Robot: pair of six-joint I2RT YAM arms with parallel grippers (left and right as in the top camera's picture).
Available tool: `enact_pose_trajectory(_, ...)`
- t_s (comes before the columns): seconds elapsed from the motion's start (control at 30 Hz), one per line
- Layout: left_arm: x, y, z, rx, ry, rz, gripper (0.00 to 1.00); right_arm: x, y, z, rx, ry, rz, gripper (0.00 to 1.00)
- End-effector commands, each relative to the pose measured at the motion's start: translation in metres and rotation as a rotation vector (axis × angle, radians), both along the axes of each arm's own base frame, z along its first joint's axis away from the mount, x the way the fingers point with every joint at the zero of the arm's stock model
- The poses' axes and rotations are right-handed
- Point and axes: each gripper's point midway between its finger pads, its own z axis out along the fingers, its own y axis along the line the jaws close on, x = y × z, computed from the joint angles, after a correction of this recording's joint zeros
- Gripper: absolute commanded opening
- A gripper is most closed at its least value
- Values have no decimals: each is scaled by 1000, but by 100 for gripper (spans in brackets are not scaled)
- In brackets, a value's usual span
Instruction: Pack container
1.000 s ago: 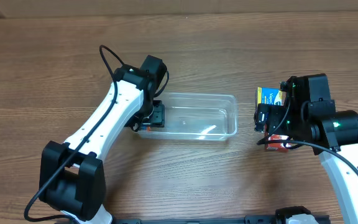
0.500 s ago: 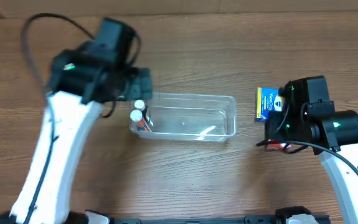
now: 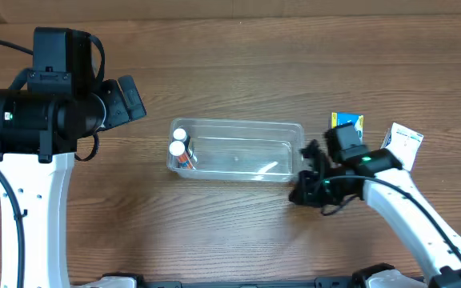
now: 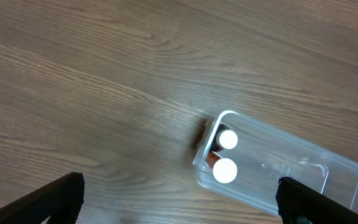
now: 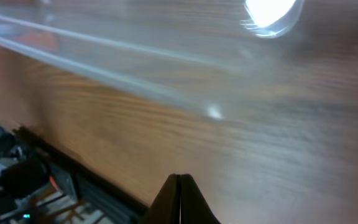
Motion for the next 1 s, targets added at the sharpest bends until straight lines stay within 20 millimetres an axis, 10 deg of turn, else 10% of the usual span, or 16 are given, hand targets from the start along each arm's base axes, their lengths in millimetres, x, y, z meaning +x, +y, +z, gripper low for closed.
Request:
enact_pose_trajectory(0.0, 0, 0, 3, -11, -7, 5, 100, 17, 2, -14, -91, -33, -76, 4)
enact_pose_trajectory(0.23, -2, 0, 2, -5, 5, -5, 100, 61, -21, -24, -247, -203, -168, 6)
enact_pose_trajectory(0.43, -3, 0, 1, -4, 8, -5, 100, 54, -43, -25, -347, -150, -282, 9)
enact_pose_trajectory(0.5, -3, 0, 1, 0, 9, -12, 100, 70, -70, -2, -430, -217, -394, 22)
enact_pose_trajectory(0.6, -3, 0, 1, 5, 10, -21, 100, 108, -104, 58, -467, -375, -510, 77)
enact_pose_trajectory(0.73, -3, 0, 1, 5, 9, -21, 100, 149, -129, 115, -491, -575, -439, 88)
enact_pose_trajectory(0.97, -3, 0, 1, 5, 10, -21, 100, 174, -168, 45, -554, -466, -224, 100)
